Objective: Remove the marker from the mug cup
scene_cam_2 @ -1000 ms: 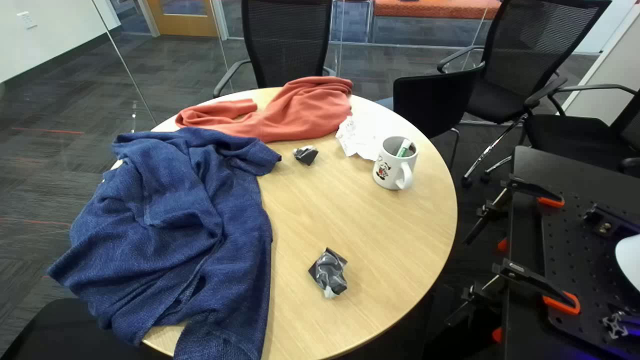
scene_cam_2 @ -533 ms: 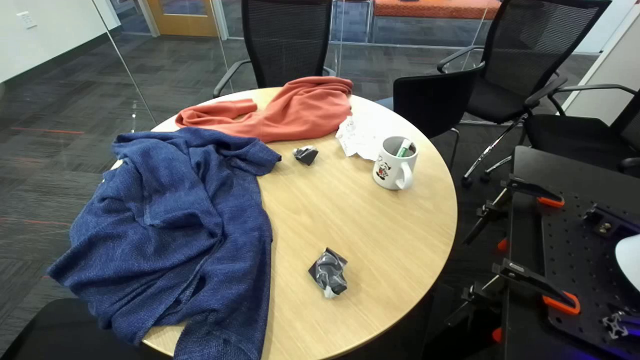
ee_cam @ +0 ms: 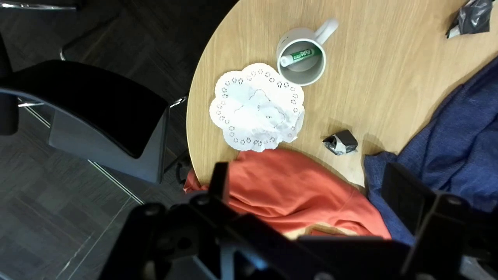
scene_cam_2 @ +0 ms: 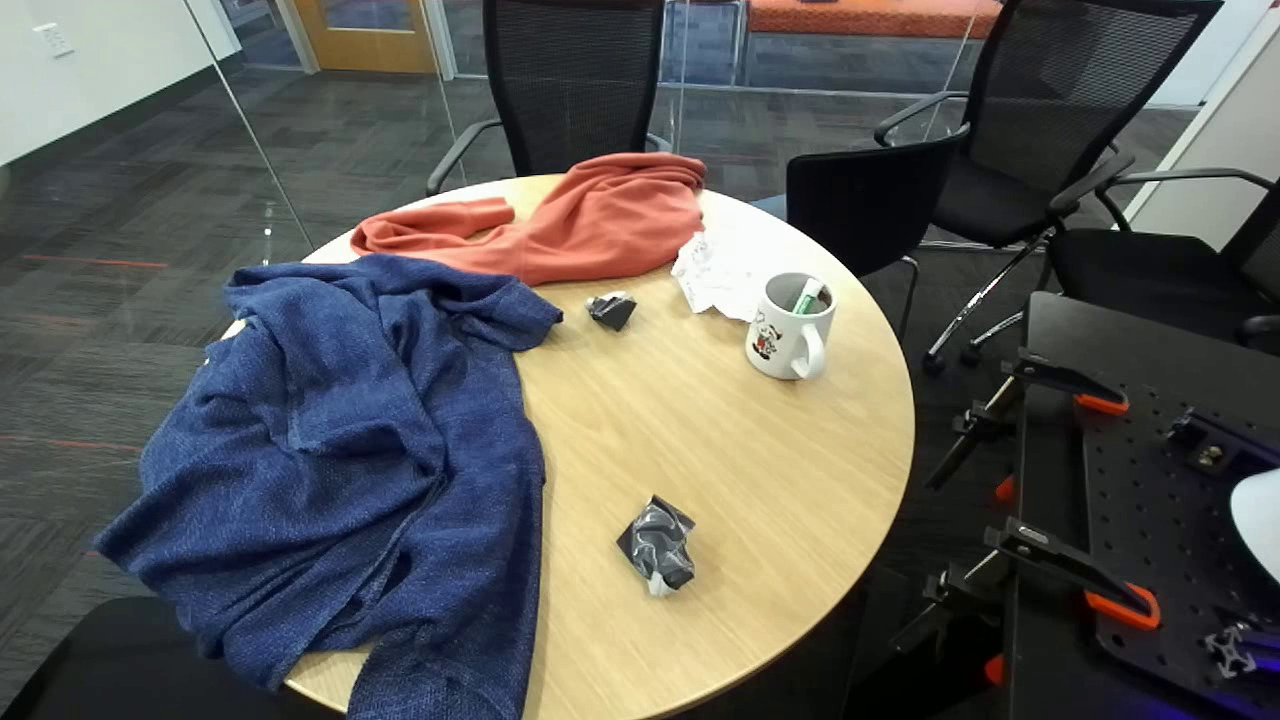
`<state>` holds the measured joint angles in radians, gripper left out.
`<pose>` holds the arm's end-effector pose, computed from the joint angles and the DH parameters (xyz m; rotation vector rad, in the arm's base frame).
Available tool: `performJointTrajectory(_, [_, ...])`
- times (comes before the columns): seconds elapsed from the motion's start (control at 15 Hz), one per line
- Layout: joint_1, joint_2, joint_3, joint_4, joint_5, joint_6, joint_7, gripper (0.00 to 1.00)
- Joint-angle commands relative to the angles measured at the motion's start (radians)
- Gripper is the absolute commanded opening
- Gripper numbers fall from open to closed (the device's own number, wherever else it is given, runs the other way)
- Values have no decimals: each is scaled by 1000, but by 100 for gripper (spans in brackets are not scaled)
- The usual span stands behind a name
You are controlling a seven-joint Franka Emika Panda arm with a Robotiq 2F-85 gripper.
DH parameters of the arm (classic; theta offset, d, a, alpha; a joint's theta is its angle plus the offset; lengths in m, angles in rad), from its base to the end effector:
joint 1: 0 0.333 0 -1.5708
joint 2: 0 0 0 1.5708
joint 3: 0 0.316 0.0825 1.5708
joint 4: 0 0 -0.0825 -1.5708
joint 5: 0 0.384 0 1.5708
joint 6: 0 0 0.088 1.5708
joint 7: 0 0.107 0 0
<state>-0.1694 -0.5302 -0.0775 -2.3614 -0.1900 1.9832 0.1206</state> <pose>0.3915 -0.1146 0.5357 2.9524 -0.4413 0.2142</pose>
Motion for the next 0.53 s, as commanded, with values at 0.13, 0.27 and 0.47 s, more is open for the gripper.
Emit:
performJointTrajectory(0.13, [-26,38,65,-114,10,130,279,100])
performJointTrajectory(0.27, [-44,63,85,-156,2,196,408,100])
performJointTrajectory(0.47, [-74,111,118,-212,-9,296,599,100])
